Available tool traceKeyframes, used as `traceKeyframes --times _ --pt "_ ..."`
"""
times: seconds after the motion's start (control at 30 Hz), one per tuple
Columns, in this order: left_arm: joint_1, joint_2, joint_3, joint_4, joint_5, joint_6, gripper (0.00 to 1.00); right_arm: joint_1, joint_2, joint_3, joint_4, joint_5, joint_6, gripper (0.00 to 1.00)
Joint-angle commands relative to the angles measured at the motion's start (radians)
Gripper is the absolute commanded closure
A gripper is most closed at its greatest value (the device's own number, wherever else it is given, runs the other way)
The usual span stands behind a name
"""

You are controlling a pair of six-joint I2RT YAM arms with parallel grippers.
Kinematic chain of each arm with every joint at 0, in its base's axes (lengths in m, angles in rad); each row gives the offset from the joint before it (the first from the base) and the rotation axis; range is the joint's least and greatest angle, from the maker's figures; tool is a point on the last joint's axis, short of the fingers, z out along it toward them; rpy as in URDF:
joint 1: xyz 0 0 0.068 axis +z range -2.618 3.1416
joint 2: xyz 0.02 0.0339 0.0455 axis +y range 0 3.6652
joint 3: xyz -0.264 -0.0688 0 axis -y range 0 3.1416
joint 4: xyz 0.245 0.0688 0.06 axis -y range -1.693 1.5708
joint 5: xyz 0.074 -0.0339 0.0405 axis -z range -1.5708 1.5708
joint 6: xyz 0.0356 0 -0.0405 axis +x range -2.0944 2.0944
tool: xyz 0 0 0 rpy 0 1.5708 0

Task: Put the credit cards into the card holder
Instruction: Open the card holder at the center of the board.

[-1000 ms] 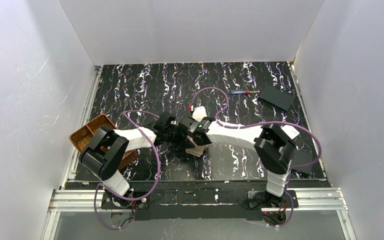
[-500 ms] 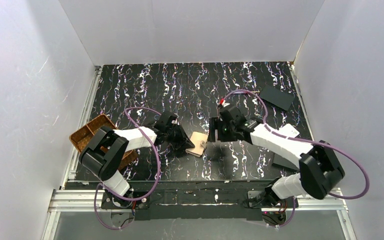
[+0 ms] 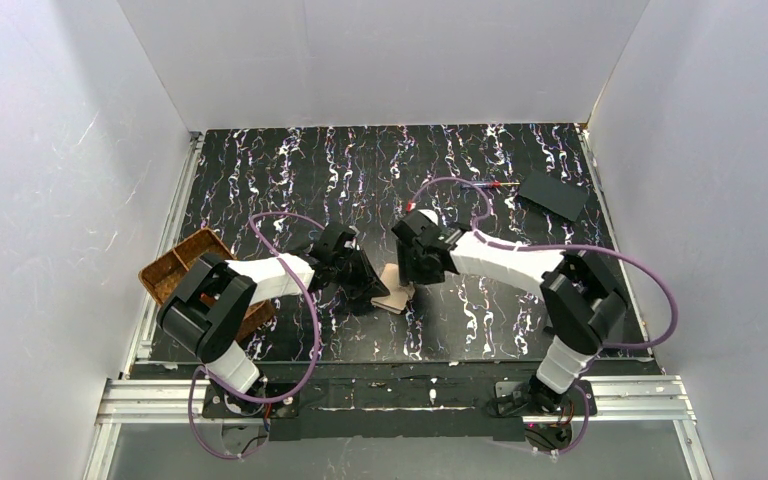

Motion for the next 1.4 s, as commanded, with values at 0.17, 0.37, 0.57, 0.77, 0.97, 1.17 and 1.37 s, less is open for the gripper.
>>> traceKeyframes --times 0.17,0.37,0.57,0.77,0.97,1.17,1.37 --pt "-0.018 0.005 -0.035 -0.176 -0.095 0.061 1.00 -0.035 -0.109 -0.109 -0.008 0.002 -0.035 0.51" --pt "-0.019 -0.024 -0.020 -0.201 -0.103 0.096 1.00 -0.073 -0.164 -0.199 0.082 -0.083 -0.049 0.58" --pt "-0.019 -0.030 -0.001 -0.222 -0.105 0.121 1.00 -0.123 -0.184 -0.303 0.262 -0.290 0.014 0.56" --pt "-0.022 -0.019 -0.004 -0.211 -0.093 0.118 1.00 -0.145 -0.149 -0.347 0.377 -0.438 0.048 0.49" --pt "-0.022 -0.009 0.006 -0.203 -0.082 0.120 1.00 -0.146 -0.165 -0.406 0.457 -0.515 0.077 0.46" --pt "-0.022 -0.034 0.047 -0.238 -0.090 0.188 0.92 -0.168 -0.235 -0.370 0.310 -0.409 -0.041 0.99" --pt "-0.024 -0.088 0.091 -0.282 -0.081 0.308 0.49 -0.168 -0.371 -0.333 0.205 -0.414 -0.307 0.99"
